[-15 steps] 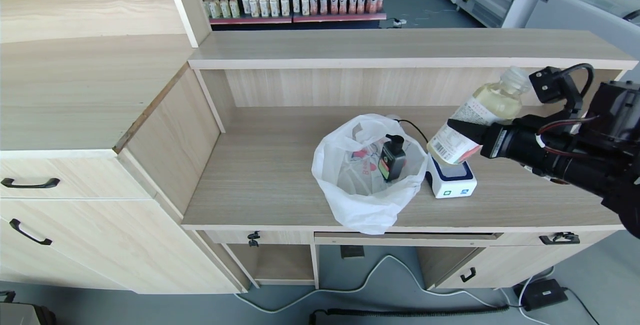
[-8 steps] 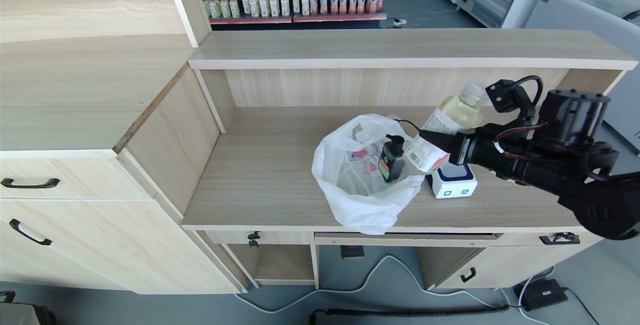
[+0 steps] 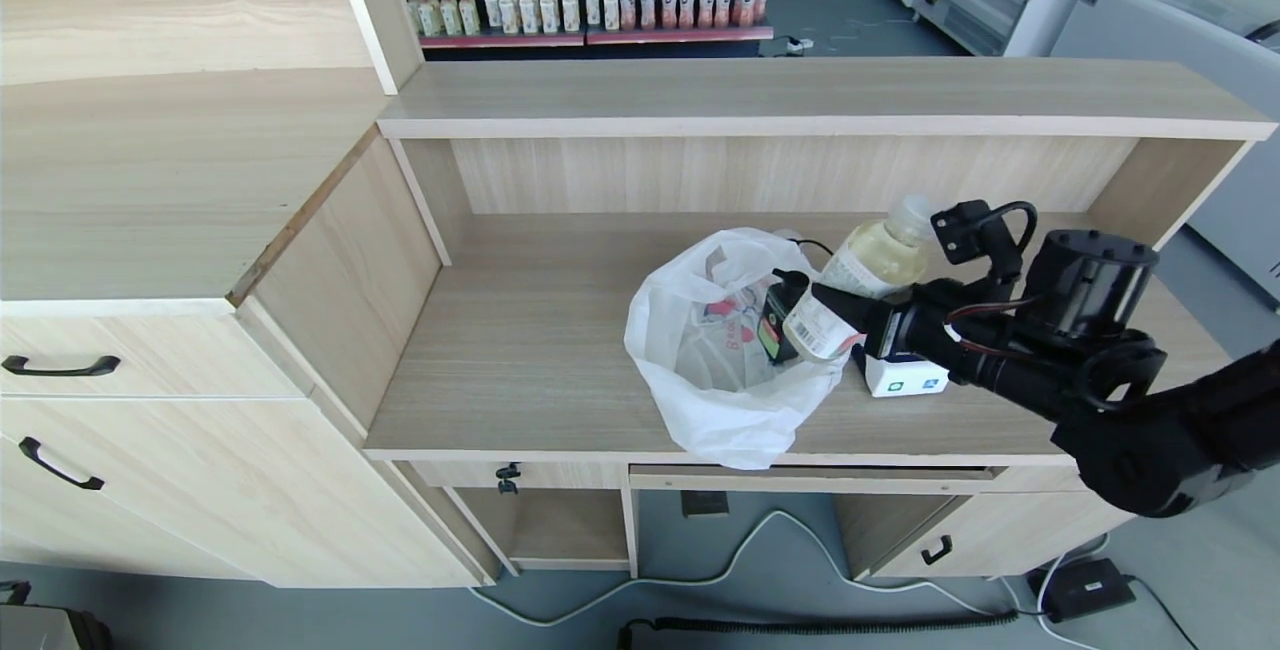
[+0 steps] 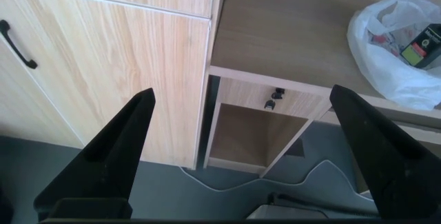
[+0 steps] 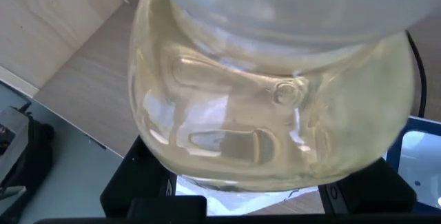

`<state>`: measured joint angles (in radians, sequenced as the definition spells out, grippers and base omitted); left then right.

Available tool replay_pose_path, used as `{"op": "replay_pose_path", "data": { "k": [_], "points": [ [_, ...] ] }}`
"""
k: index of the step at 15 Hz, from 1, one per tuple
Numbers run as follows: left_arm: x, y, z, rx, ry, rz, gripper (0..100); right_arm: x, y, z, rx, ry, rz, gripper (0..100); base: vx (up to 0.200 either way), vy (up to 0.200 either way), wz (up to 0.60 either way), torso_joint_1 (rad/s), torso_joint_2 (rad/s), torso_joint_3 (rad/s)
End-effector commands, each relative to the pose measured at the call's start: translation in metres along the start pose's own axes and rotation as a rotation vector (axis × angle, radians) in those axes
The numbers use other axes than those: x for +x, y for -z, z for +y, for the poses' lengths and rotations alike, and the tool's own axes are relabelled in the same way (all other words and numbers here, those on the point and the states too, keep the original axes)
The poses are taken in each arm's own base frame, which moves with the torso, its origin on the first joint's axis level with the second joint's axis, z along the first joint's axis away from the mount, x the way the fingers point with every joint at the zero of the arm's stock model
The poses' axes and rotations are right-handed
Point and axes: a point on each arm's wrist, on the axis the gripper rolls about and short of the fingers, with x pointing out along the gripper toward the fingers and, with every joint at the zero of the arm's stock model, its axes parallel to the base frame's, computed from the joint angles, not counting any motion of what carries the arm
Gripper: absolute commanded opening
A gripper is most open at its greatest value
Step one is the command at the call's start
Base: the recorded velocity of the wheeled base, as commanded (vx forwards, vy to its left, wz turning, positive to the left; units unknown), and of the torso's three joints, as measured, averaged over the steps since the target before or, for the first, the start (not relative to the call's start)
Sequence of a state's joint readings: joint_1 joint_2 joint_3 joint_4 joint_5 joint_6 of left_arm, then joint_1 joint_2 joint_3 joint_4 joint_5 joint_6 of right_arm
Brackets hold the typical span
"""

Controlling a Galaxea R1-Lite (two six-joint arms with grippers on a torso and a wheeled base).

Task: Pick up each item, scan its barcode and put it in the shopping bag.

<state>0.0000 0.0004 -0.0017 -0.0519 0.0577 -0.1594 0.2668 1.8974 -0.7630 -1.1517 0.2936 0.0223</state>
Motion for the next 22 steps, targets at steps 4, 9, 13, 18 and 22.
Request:
{"op": "replay_pose_path", "data": {
  "k": [4,9,13,18,22],
  "points": [
    [0.000,0.000,0.000,0.000,-0.001,-0.001,100,0.010,0.050,0.000,-0.042,-0.016,0.077,0,0.000,0.000,0.00,0.000,0.00,0.000],
    [0.000,0.000,0.000,0.000,-0.001,-0.001,100,0.024,0.075,-0.004,-0.064,-0.043,0.084,0,0.000,0.000,0.00,0.000,0.00,0.000],
    [0.000,0.000,0.000,0.000,-0.001,-0.001,100,0.039,0.079,-0.009,-0.096,-0.049,0.050,0,0.000,0.000,0.00,0.000,0.00,0.000],
    [0.000,0.000,0.000,0.000,-0.001,-0.001,100,0.062,0.076,-0.016,-0.163,-0.089,-0.014,0,0.000,0.000,0.00,0.000,0.00,0.000],
    [0.000,0.000,0.000,0.000,-0.001,-0.001,100,0.064,0.096,-0.016,-0.159,-0.097,0.032,0,0.000,0.000,0.00,0.000,0.00,0.000]
  ]
}}
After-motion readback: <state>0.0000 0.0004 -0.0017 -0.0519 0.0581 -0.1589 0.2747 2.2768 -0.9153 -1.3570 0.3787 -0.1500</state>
